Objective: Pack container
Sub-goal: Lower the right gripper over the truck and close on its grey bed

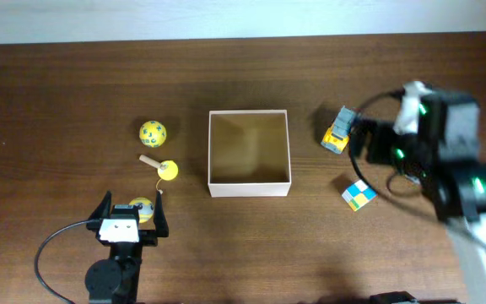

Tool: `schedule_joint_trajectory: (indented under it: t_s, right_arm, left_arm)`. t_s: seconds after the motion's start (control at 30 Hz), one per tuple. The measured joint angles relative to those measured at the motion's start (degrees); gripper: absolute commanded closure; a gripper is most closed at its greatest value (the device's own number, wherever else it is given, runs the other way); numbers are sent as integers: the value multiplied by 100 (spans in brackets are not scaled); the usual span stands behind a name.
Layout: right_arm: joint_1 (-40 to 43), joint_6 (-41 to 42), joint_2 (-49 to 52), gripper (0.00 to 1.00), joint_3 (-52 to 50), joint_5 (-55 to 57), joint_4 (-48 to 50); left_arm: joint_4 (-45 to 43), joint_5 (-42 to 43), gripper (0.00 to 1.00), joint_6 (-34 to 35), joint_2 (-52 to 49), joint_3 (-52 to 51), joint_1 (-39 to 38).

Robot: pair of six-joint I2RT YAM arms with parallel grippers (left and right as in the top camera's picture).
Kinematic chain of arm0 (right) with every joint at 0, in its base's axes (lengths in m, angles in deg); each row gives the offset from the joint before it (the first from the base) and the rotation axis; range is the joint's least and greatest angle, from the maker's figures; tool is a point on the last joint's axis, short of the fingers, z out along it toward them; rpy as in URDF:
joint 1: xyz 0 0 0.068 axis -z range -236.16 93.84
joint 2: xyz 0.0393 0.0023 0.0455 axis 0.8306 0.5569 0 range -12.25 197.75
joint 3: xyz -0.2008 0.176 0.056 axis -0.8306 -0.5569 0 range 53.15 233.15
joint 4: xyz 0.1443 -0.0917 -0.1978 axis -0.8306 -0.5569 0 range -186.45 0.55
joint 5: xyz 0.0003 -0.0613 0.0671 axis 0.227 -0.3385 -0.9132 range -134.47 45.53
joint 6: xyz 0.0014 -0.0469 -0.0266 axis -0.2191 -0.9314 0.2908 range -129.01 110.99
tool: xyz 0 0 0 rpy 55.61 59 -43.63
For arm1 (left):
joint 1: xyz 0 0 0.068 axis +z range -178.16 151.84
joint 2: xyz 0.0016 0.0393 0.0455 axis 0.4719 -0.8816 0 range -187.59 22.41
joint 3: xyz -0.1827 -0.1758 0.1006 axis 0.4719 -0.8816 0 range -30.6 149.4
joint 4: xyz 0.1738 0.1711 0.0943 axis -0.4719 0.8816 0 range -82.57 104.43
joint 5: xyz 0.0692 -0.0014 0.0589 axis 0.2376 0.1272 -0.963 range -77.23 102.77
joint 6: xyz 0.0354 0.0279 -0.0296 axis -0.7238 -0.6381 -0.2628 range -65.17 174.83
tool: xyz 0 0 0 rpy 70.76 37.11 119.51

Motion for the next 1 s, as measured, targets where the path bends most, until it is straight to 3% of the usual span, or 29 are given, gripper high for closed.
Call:
schedule_joint_trajectory:
  t_s: [0.23,0.4,0.6,1.0]
  right_arm:
    - [0,24,1725,1,48,-448,400]
    - [0,557,2684,1,46,-160,555]
    - [0,1405,3233,1,46,546,734]
    - [-404,2610,3287,1,46,1381,1414]
  left_arm:
    - [0,0,1,-13,-2,0,0]
    - [0,0,1,-13,-2,0,0]
    - [0,0,1,-13,0,0,0]
    - [0,0,1,-15,0,0,0]
